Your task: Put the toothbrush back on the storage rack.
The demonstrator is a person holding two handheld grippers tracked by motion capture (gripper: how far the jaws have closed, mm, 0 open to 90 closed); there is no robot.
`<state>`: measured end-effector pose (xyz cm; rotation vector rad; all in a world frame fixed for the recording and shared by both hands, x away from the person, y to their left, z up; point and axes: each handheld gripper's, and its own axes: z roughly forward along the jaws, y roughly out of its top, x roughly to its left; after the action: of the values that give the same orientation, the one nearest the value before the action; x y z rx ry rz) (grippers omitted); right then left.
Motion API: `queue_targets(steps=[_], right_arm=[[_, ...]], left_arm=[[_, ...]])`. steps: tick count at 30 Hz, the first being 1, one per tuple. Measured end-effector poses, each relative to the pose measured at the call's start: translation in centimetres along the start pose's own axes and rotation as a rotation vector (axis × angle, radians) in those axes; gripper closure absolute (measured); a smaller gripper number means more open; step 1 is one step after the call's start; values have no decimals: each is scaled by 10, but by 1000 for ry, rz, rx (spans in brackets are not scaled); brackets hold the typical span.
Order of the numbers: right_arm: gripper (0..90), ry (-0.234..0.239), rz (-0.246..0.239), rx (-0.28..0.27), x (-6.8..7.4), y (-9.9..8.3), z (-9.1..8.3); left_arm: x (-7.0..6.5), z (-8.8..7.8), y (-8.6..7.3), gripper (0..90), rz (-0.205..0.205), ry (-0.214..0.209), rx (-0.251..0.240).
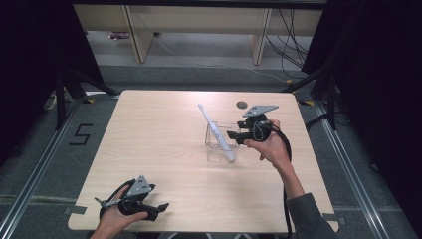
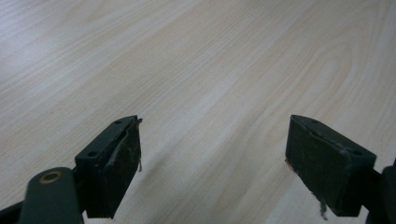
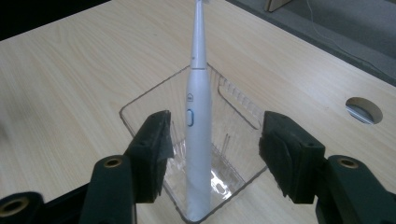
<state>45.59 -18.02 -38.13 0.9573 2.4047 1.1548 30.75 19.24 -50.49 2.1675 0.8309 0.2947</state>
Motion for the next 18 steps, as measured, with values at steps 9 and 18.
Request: queue_targets(steps=[9,18], right_arm=[[374,-24,8,-54,-1,-7,-6],[368,-20,20,-63,0,-11,-17]], left_arm=[[1,-1,0,178,16,7,8],[0,0,0,178,-1,1,1]])
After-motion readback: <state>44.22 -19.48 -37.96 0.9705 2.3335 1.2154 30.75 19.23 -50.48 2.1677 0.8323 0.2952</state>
